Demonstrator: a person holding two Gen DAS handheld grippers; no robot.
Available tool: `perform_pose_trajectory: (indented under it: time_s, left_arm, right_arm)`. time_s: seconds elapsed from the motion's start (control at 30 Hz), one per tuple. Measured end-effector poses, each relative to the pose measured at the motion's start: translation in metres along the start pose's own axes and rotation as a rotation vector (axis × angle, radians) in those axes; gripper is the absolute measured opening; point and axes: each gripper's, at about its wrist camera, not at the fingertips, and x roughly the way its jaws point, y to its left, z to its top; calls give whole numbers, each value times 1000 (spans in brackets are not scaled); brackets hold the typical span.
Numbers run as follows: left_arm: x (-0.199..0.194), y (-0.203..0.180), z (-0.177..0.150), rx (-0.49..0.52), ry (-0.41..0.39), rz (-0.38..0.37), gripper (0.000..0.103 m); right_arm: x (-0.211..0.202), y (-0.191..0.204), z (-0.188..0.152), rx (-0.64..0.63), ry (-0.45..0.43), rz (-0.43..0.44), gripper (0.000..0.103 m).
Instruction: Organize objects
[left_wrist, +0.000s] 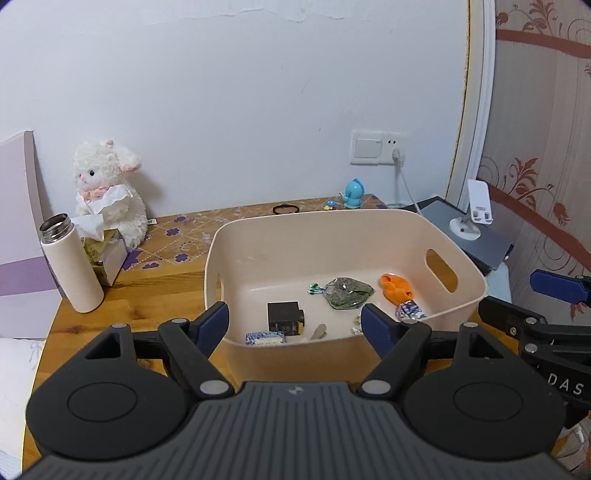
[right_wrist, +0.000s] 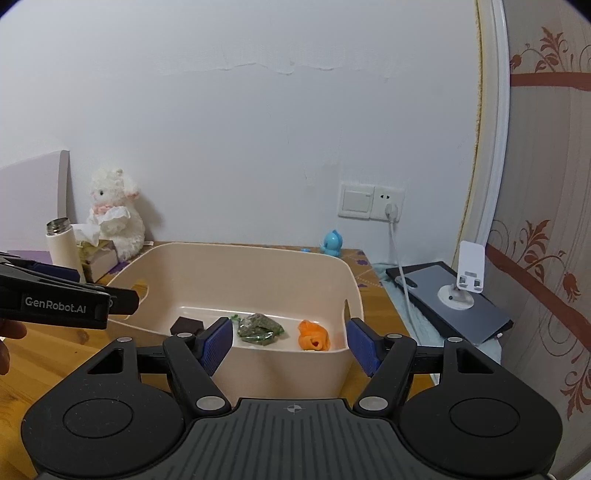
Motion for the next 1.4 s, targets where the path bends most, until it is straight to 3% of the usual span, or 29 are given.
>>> perform_pose_trajectory:
  time_s: [0.63,1.0,1.4]
  left_arm:
    - [-62,-2,-43,-12,-41,-3,80]
    - [-96,-10,-69,22,-66,33,80]
    - [-116,-13,-108,-2,-16,-36,80]
  right_arm:
    - [-55,2,-30,25,-31,7,71]
    - [-90,3,-44,40,-47,12,71]
    - [-116,9,-67,64,-19,38,74]
